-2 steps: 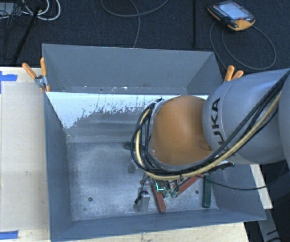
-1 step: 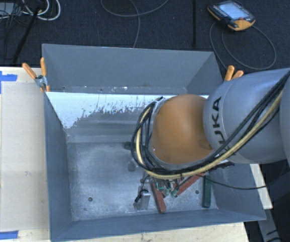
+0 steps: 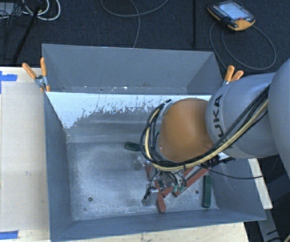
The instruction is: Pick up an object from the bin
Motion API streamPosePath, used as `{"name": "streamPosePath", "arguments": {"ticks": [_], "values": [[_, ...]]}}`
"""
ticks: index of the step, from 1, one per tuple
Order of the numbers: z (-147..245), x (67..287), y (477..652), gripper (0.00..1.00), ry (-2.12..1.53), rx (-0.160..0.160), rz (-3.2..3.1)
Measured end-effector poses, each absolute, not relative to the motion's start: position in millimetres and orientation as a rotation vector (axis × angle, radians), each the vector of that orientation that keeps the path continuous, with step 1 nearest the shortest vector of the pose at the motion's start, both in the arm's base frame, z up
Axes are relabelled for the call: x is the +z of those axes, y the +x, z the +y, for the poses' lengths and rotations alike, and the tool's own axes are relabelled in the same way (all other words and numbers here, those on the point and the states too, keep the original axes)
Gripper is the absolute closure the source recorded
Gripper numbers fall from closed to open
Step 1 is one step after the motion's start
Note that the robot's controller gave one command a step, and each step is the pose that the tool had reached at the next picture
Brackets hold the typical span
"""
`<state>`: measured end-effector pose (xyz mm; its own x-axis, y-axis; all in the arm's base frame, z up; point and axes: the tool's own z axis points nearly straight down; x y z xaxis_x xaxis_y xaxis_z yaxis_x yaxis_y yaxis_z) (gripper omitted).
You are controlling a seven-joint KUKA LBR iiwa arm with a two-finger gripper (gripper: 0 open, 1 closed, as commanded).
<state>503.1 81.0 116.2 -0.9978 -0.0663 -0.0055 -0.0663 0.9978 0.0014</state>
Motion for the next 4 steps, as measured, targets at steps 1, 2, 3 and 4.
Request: {"name": "streamPosePath", "arguments": {"ticks": [1,2,3,4], "values": [[62,78,489.8,0.00,-0.359,-0.002,3.124],[18,78,514.8,0.00,-0.421,0.005,3.115],[-16,82,499.7,0.00,-0.436,-0.002,3.111],[-68,92,490.3,0.00,-0.320,0.004,3.126]]}}
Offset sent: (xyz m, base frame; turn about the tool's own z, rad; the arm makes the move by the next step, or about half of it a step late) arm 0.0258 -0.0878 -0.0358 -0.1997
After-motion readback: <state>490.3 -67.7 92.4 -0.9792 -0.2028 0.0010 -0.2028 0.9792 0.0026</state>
